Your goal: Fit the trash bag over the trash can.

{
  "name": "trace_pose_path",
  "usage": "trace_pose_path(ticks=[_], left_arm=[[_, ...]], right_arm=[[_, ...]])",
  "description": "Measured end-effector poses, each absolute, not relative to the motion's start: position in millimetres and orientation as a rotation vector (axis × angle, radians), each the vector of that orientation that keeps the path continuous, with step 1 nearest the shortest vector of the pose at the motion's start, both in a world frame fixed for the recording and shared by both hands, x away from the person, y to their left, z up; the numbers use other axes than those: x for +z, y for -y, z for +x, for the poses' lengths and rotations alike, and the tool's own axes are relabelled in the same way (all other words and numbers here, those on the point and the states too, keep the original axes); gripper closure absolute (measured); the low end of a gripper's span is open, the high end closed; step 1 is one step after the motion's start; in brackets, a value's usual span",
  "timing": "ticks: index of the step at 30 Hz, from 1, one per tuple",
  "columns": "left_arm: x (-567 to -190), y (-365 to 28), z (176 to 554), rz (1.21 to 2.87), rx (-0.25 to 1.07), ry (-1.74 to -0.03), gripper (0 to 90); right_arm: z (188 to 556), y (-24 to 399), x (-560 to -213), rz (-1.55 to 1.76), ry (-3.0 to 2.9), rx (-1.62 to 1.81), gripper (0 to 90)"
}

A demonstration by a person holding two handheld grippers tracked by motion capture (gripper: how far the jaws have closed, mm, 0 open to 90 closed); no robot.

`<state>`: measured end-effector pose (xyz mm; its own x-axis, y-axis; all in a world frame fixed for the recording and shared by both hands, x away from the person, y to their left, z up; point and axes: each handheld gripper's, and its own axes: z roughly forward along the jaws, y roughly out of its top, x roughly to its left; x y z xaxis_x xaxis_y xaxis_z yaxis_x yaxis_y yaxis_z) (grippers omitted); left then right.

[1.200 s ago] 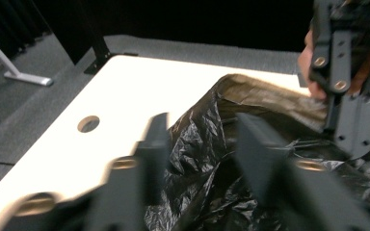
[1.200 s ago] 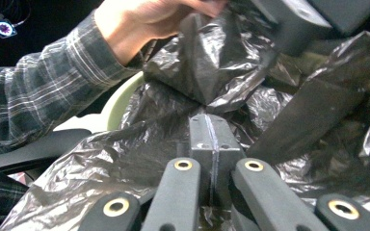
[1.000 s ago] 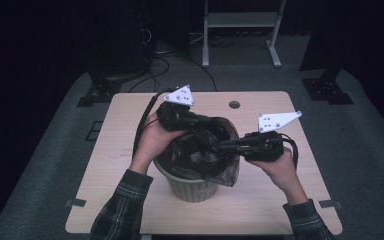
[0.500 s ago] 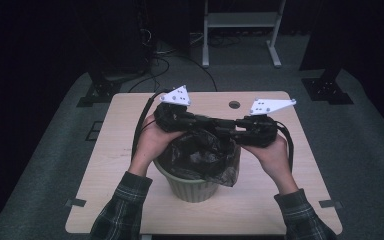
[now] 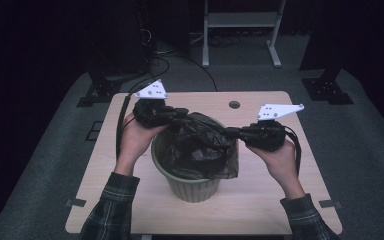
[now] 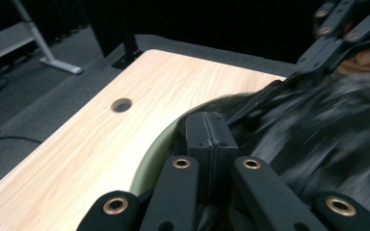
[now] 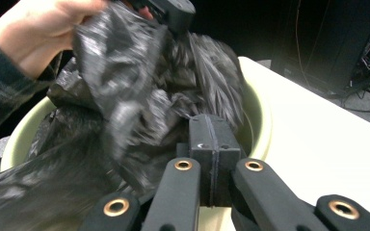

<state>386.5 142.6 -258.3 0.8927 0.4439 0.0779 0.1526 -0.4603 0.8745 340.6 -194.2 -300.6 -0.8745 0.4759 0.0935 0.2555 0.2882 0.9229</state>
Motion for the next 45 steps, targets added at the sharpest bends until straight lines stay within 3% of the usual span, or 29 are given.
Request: trace_pose_path(ticks=[19, 32, 36, 40, 45], left_arm=[[-279.1, -247.7, 355.3, 1.938, 0.459, -0.640, 90.0], [-284.5, -258.7, 349.9, 1.966, 0.526, -0.715, 90.0], [-288.0, -262.4, 350.2, 1.934, 0.492, -0.694, 90.0], [-278.2, -255.4, 350.9, 1.893, 0.478, -0.651, 72.0], [-262.5, -226.6, 362.9, 1.933, 0.454, -0.567, 66.0]], right_arm=[[305.9, 236.8, -312.9, 0.716, -2.335, 1.552, 90.0], [292.5, 252.9, -333.7, 0.783, -2.358, 1.428, 90.0], [292.4, 260.1, -341.2, 0.804, -2.365, 1.441, 90.0], [290.8, 256.7, -334.8, 0.754, -2.363, 1.470, 90.0], [294.0, 247.4, -334.6, 0.707, -2.383, 1.448, 90.0]])
